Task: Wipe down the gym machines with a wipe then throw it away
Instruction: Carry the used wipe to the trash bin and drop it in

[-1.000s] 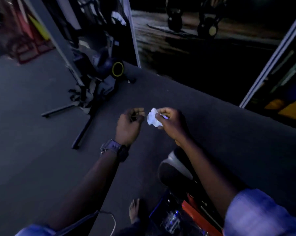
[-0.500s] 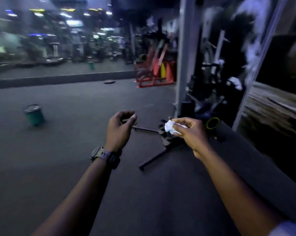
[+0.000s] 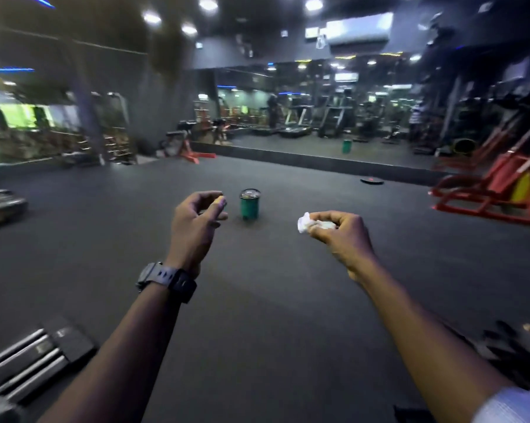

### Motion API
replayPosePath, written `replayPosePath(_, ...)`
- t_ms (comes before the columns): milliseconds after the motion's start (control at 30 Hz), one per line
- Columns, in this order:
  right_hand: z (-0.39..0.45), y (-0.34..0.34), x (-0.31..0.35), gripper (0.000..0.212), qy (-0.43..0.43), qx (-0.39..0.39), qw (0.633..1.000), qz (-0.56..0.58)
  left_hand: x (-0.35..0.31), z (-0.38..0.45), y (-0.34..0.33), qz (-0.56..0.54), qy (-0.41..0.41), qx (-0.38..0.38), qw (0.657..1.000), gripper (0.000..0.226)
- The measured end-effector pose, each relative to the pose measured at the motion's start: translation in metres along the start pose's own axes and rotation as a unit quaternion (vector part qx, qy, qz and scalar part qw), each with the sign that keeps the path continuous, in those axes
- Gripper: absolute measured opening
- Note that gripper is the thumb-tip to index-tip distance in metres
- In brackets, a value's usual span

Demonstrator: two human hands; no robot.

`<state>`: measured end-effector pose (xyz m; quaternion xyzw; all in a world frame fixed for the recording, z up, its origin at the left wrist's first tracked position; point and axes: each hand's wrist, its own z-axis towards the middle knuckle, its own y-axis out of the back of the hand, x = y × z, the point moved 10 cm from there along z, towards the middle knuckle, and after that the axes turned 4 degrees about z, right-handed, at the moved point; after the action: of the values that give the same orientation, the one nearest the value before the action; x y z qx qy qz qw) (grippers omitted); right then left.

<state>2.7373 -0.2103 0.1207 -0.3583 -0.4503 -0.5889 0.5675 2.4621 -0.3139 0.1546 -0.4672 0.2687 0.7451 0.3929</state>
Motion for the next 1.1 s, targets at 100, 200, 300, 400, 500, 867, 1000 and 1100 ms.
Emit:
replayPosePath(100, 0.058, -0.025, -0.016, 0.031, 0.020, 0.008, 0.999, -0.035, 0.022, 0.036, 0.004, 0.005, 0.015, -0.036, 0.999, 0.009)
replayPosePath(200, 0.119, -0.036, -0.038, 0.031, 0.033, 0.013, 0.999, -0.037, 0.041, 0.079, -0.007, 0.014, 0.020, -0.060, 0.998, 0.011)
replayPosePath(300, 0.189, -0.041, -0.058, 0.027, 0.046, 0.018, 0.998, -0.041, 0.062, 0.129, -0.028, 0.018, 0.029, -0.090, 0.995, 0.014)
replayPosePath(400, 0.257, -0.048, -0.073, 0.019, 0.047, 0.023, 0.998, -0.034, 0.081, 0.180, -0.055, 0.011, 0.034, -0.098, 0.995, 0.019)
replayPosePath(500, 0.326, -0.068, -0.088, 0.014, 0.053, 0.025, 0.998, -0.040, 0.105, 0.234, -0.073, 0.004, 0.042, -0.110, 0.993, 0.023)
replayPosePath(867, 0.570, -0.198, -0.185, 0.012, 0.043, 0.001, 0.996, -0.076, 0.240, 0.492, -0.086, 0.012, 0.050, -0.106, 0.993, 0.028)
replayPosePath(1000, 0.664, -0.228, -0.222, 0.013, 0.013, -0.037, 0.996, -0.082, 0.274, 0.614, -0.102, 0.024, 0.045, -0.075, 0.996, 0.028)
replayPosePath(1100, 0.723, -0.246, -0.246, 0.011, 0.003, -0.053, 0.994, -0.094, 0.302, 0.688, -0.122, 0.012, 0.040, -0.058, 0.997, 0.029)
